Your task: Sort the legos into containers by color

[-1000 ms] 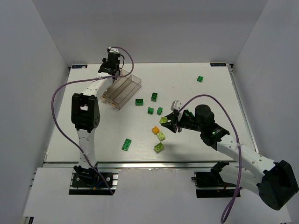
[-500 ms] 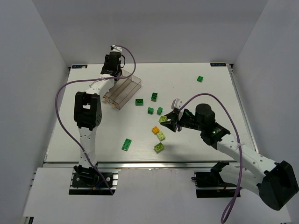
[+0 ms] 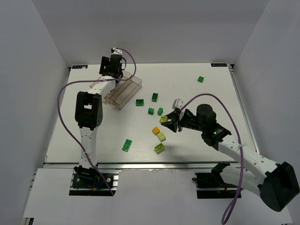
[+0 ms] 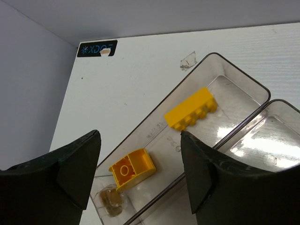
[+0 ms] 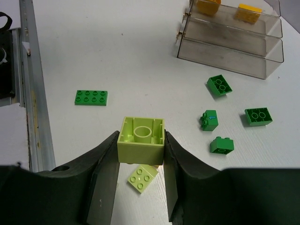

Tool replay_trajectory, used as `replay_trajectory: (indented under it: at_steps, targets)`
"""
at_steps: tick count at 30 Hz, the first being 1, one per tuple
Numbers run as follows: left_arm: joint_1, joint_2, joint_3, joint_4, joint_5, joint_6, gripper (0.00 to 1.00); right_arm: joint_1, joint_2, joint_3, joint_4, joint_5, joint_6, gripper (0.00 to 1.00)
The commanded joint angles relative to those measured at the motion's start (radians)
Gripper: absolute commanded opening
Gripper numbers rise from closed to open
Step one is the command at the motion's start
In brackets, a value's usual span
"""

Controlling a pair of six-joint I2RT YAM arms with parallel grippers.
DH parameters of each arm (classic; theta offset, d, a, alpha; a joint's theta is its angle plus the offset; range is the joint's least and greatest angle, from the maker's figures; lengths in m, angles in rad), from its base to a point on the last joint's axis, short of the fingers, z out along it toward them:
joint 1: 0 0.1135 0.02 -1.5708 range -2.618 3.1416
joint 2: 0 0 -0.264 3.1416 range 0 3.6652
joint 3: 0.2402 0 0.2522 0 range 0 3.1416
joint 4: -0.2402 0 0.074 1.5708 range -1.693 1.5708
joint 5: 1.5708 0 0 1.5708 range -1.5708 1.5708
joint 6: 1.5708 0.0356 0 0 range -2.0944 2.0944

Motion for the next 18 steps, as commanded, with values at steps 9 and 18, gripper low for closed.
replay_trajectory:
  at_steps: [9, 18]
  targets:
    - [0.001, -0.192, 0.0, -0.123, 0.112, -0.164, 0.46, -0.008, -0.006, 0.031, 0.038, -0.082, -0.099, 0.0]
    - [0.002, -0.678, -0.402, -0.231, 0.768, -0.528, 0.27, -0.008, 0.04, 0.048, 0.078, -0.144, -0.228, 0.0]
